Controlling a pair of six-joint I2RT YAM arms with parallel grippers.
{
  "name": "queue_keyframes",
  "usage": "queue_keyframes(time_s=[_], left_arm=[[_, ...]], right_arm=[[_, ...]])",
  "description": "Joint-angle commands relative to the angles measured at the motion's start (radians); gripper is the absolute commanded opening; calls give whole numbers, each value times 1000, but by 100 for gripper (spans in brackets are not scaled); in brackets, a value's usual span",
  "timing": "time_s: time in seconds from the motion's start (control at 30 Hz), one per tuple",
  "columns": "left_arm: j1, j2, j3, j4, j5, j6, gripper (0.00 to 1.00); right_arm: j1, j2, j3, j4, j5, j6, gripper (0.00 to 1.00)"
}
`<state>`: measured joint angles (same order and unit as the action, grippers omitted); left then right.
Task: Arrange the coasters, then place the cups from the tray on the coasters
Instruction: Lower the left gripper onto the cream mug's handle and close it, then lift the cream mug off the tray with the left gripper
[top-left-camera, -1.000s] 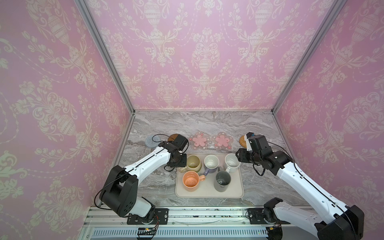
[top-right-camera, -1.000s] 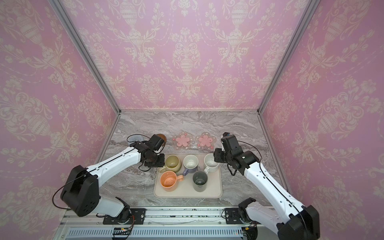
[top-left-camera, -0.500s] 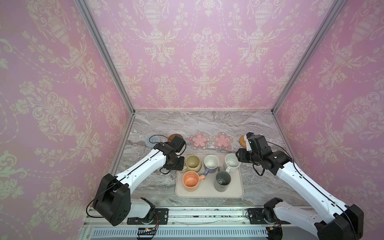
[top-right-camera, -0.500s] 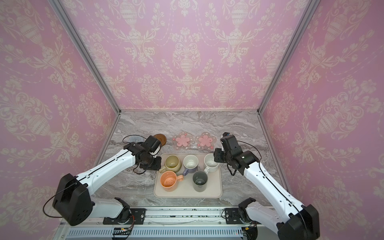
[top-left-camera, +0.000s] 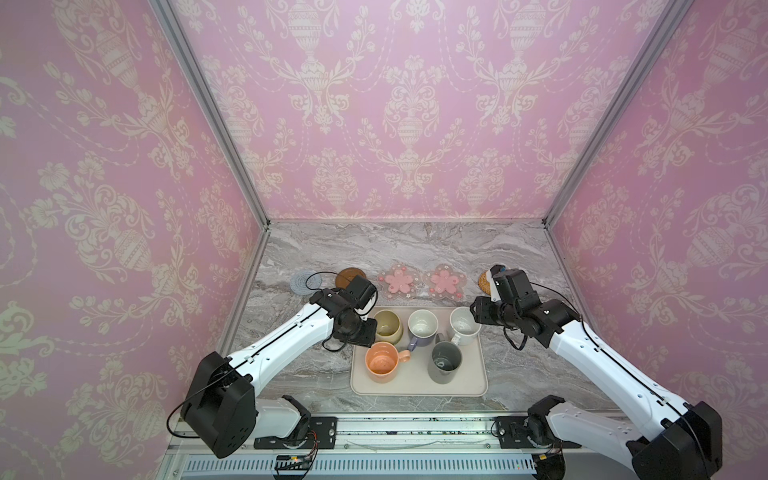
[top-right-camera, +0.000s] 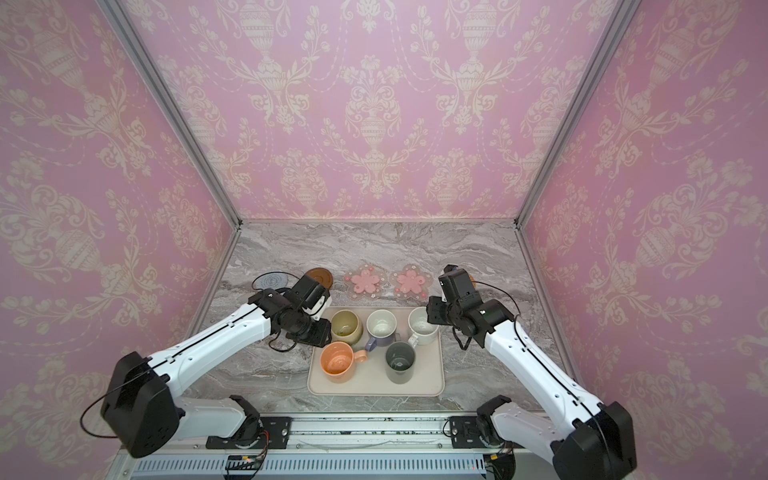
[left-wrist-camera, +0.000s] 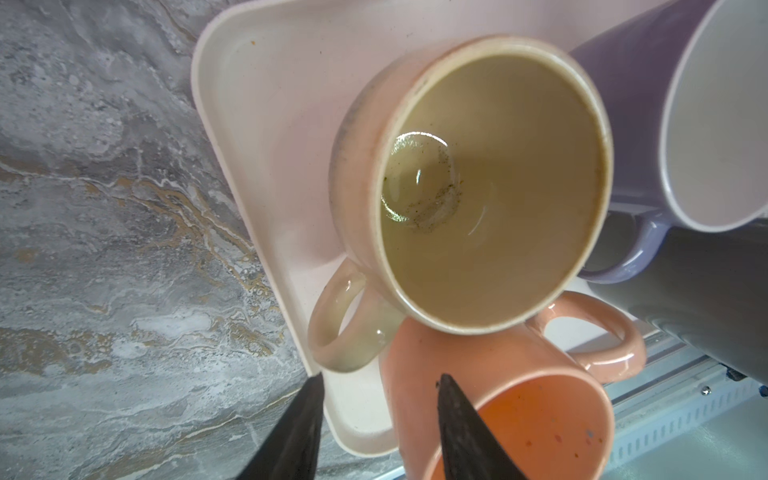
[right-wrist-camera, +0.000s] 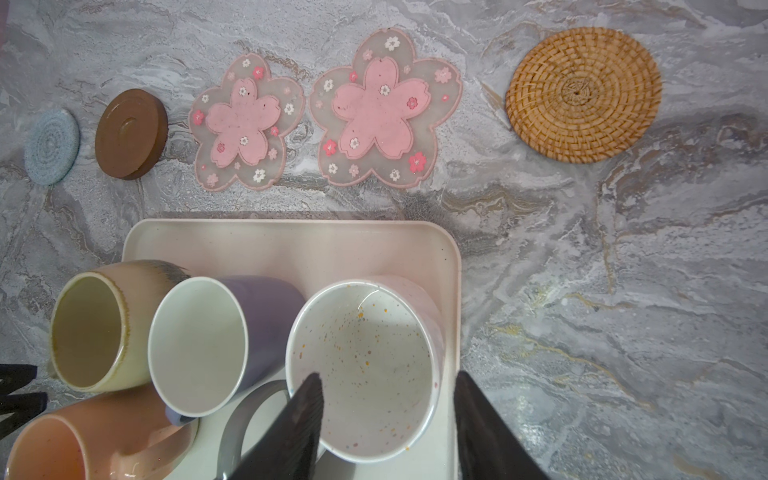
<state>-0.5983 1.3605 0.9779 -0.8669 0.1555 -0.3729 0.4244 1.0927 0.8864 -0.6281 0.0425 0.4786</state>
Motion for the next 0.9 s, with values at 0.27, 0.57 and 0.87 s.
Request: queue_keyframes(time_s=[0.27,0.57,0.87], left_arm=[[-17,56,-7,18,-52,35,48],[-34,88,-1,43,-58,49,48],[-80,136,2,81,-46,41,46]], right_arm=[[8,13,6,4,25,-7,53],[8,14,5,1,26,-6,54],[7,9,11,-5,26,-6,54]])
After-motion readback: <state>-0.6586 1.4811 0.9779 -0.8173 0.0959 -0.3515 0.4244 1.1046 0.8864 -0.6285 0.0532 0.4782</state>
